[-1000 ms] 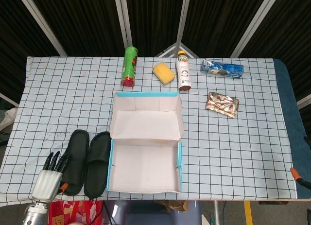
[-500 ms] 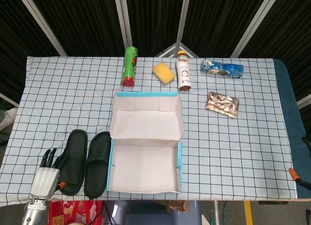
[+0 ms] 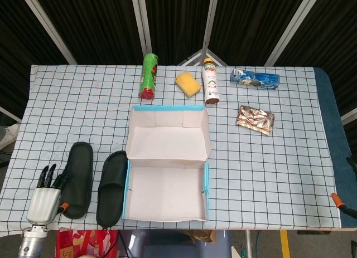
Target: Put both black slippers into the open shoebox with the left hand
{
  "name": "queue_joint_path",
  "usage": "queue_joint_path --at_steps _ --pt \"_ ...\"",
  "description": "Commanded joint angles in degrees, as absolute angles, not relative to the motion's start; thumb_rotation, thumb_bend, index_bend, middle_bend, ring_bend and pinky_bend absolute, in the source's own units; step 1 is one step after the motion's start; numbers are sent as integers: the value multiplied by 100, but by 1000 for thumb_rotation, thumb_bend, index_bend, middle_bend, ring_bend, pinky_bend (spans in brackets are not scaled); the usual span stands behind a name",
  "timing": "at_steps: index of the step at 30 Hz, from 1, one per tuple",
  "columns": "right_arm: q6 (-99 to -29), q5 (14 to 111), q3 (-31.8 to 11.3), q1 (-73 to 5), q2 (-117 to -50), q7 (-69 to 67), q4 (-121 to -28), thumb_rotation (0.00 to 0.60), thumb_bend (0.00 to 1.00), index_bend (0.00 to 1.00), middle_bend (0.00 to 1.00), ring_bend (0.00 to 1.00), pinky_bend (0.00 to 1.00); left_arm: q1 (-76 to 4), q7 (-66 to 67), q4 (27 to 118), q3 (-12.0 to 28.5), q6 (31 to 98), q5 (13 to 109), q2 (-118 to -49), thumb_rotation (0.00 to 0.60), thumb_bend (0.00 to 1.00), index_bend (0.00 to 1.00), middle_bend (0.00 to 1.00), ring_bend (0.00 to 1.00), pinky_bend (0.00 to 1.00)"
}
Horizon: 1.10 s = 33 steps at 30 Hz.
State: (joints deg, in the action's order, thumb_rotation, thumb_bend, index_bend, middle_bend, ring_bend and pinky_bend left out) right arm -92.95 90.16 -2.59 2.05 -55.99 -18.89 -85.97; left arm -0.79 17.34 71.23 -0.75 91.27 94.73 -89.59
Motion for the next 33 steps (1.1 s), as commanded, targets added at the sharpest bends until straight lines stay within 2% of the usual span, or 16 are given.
queue_joint_path --at_steps 1,4,8,13,16,18,25,33 --pt "-9297 9027 -255 204 -5593 -1890 -8607 600 308 88 98 133 36 -97 1654 7523 162 9533 9555 -8488 600 382 513 434 0 0" --pt "-9315 9043 -251 209 -5586 -1898 -8623 600 308 88 98 133 36 -198 1698 7960 384 9875 9790 -7922 600 381 516 431 0 0" --pt "-9344 9070 -244 217 -5578 -1915 -8642 600 308 88 98 133 36 -687 2196 8667 848 10043 10503 -6781 600 381 516 429 0 0" --pt "-9363 9058 -246 230 -5574 -1939 -8640 600 308 88 98 134 36 -1475 3183 9303 1435 9513 11343 -5609 600 381 515 429 0 0" --pt "-9362 9051 -247 232 -5576 -1950 -8635 600 308 88 98 133 36 -1999 3616 9461 1590 8995 12000 -5234 600 384 517 429 0 0" --pt "-9355 9068 -239 226 -5578 -1939 -8640 600 308 88 98 133 36 -2581 3988 9572 1611 8284 12760 -5101 600 386 517 428 0 0" --pt "-9318 9048 -239 214 -5584 -1918 -8640 600 308 88 98 133 36 -3708 4485 9874 1559 6541 13561 -5201 600 397 517 434 0 0" --pt "-9274 9026 -245 192 -5595 -1957 -8614 600 308 88 98 133 36 -4450 4634 9900 1627 5708 13660 -5456 600 403 517 442 0 0"
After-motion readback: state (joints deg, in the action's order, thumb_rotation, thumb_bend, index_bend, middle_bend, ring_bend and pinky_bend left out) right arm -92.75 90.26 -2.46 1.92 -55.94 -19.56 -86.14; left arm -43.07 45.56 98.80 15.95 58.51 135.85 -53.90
